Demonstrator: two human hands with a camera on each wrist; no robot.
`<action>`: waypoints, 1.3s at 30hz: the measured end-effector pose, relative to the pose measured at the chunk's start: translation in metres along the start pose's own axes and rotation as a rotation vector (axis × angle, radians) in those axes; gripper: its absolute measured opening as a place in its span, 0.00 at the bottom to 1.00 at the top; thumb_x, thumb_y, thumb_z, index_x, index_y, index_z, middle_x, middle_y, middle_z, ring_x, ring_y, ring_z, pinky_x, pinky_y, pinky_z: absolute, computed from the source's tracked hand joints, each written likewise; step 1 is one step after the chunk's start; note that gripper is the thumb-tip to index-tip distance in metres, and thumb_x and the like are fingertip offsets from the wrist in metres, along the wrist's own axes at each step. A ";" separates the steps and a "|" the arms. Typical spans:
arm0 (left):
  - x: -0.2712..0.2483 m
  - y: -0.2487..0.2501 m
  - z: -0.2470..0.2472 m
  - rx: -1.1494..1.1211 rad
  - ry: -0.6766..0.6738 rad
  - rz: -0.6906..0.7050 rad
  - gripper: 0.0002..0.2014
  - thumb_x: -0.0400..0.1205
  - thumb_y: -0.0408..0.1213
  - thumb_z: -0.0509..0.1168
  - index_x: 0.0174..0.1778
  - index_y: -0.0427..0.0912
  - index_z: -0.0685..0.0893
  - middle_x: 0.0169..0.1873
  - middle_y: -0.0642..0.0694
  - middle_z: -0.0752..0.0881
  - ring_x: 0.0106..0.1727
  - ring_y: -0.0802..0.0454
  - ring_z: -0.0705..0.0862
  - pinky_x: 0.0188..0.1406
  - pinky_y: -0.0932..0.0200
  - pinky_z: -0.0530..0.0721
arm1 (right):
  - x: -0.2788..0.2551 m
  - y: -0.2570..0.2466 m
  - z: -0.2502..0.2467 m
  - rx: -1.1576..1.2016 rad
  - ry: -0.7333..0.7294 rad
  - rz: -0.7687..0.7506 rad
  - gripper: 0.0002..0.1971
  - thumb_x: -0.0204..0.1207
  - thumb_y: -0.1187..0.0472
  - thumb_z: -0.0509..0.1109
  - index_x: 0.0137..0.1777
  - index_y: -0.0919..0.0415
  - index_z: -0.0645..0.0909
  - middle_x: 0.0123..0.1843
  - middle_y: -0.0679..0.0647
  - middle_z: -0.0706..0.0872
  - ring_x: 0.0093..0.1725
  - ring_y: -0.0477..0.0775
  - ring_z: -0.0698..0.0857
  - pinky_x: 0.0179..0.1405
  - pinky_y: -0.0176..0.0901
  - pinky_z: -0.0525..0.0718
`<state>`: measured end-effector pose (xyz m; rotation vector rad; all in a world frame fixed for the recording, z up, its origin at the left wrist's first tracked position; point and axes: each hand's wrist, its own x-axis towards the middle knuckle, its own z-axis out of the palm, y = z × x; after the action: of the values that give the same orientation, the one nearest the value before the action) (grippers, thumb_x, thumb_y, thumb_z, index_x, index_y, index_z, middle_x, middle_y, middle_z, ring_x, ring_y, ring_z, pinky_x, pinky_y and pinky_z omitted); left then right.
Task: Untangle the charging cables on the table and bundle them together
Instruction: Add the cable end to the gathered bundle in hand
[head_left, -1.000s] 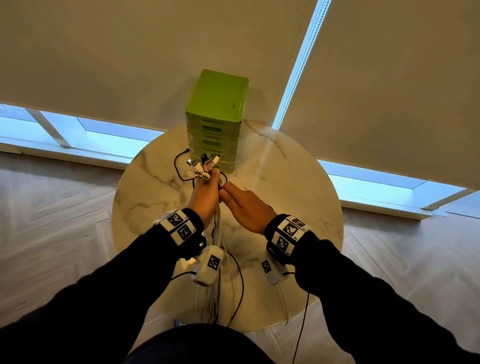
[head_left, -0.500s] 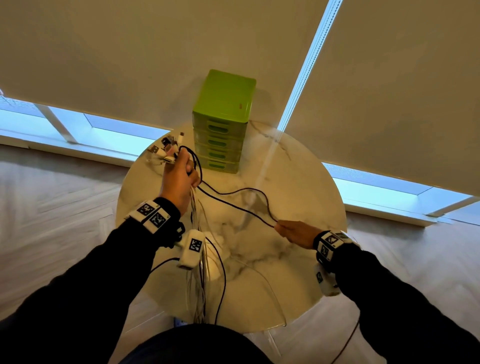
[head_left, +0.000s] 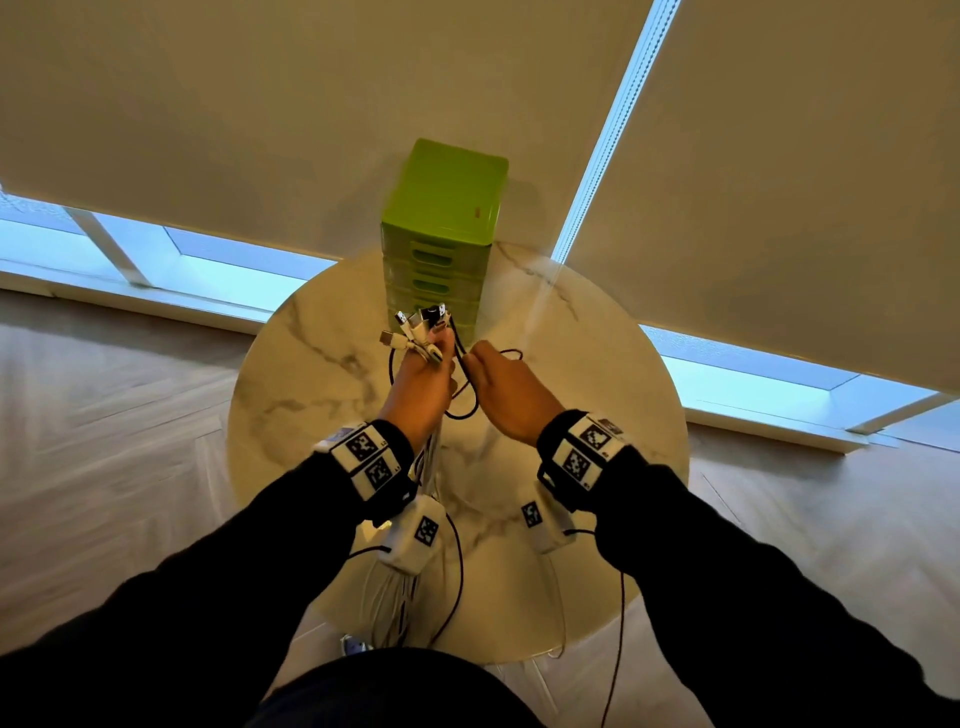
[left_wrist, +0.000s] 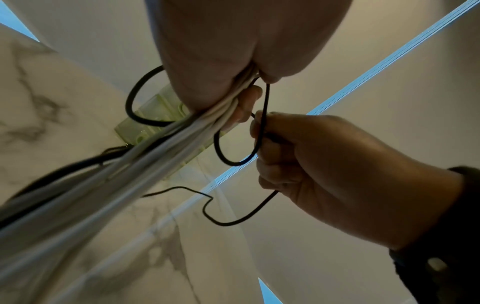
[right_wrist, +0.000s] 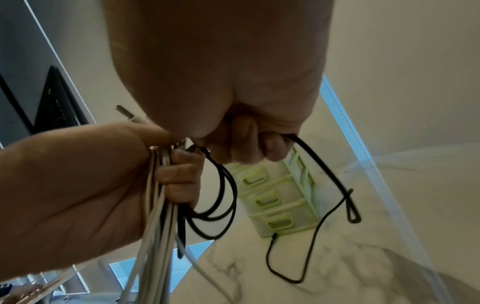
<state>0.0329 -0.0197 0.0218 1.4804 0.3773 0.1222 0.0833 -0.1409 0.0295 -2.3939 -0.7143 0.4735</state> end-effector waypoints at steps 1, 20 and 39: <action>0.000 -0.001 -0.002 0.021 0.012 0.002 0.16 0.91 0.53 0.53 0.42 0.50 0.75 0.23 0.56 0.65 0.25 0.55 0.61 0.24 0.61 0.64 | -0.003 -0.001 0.002 0.029 -0.007 -0.006 0.14 0.92 0.51 0.50 0.50 0.59 0.69 0.38 0.59 0.81 0.38 0.64 0.80 0.40 0.55 0.74; 0.003 0.011 -0.025 -0.249 0.194 -0.075 0.16 0.89 0.41 0.63 0.34 0.52 0.71 0.23 0.54 0.63 0.24 0.57 0.62 0.23 0.62 0.61 | -0.052 0.061 -0.003 0.061 -0.282 0.043 0.19 0.89 0.40 0.49 0.46 0.48 0.76 0.46 0.52 0.83 0.48 0.55 0.81 0.57 0.51 0.78; -0.022 0.013 0.044 -0.202 0.012 -0.014 0.10 0.88 0.42 0.66 0.40 0.51 0.77 0.20 0.56 0.65 0.21 0.56 0.62 0.24 0.57 0.62 | -0.085 0.086 -0.062 0.138 0.143 0.248 0.21 0.90 0.45 0.53 0.48 0.59 0.80 0.33 0.53 0.79 0.31 0.54 0.80 0.36 0.47 0.83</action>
<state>0.0282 -0.0670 0.0400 1.2783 0.3738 0.1538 0.0782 -0.2765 0.0363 -2.3670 -0.3124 0.4308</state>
